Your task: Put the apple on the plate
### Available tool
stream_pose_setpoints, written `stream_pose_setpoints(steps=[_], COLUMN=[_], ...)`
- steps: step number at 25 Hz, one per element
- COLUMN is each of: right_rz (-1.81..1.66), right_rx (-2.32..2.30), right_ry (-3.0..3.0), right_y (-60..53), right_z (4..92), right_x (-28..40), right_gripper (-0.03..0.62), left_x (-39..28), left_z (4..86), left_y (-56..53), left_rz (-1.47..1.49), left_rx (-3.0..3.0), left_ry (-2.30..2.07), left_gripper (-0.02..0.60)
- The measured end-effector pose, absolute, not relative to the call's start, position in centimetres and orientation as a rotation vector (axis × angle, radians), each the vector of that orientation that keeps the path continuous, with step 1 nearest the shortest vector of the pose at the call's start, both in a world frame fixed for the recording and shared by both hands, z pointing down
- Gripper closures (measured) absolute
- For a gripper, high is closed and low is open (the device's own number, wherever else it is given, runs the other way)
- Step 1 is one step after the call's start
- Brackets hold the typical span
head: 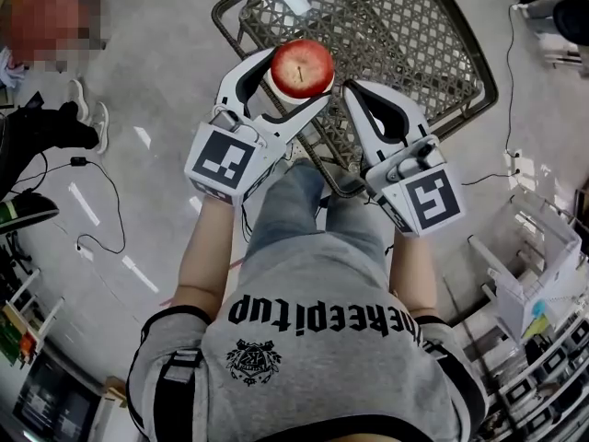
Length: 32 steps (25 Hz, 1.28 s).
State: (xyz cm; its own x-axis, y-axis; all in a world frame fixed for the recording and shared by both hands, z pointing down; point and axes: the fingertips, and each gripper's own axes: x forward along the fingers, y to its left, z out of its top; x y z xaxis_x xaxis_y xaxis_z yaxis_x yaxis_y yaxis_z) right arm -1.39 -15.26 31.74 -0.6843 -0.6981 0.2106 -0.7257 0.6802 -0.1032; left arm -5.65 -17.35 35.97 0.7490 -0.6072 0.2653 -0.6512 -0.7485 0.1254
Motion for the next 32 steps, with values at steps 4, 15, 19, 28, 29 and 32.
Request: stream_pose_setpoints(steps=[4,15,19,28,29,32], right_rz=[0.282,0.319,0.326,0.345,0.345,0.356], right_rx=[1.17,1.175,1.17,1.117,1.121,1.138], right_ry=[-2.73,-2.707,-2.7,-2.656,-2.658,-2.665], right_y=[-15.1,-14.7,-14.5,-14.3,-14.5,-15.2], right_z=[32.3,34.1,34.5,36.0,36.1,36.6], right_x=[-1.4,-1.4,-1.5,-2.0,-2.1,-2.5], right_gripper=[0.589,0.589,0.589,0.589,0.589,0.589], left_x=[-5.7,-5.6,-5.8,-6.4,-6.6,-7.0], left_z=[37.0,39.8,41.0,44.6,45.1,47.0], left_y=[-17.3,-17.2,-17.2,-17.8,-17.9,-18.3], left_rz=[0.313,0.317,0.316,0.322,0.336,0.372], left_rx=[2.733,2.715,2.705,2.646,2.645,2.636], left_ry=[-1.008,-1.022,-1.03,-1.039,-1.042,-1.043], left_gripper=[0.178,0.179,0.179,0.179,0.181,0.181])
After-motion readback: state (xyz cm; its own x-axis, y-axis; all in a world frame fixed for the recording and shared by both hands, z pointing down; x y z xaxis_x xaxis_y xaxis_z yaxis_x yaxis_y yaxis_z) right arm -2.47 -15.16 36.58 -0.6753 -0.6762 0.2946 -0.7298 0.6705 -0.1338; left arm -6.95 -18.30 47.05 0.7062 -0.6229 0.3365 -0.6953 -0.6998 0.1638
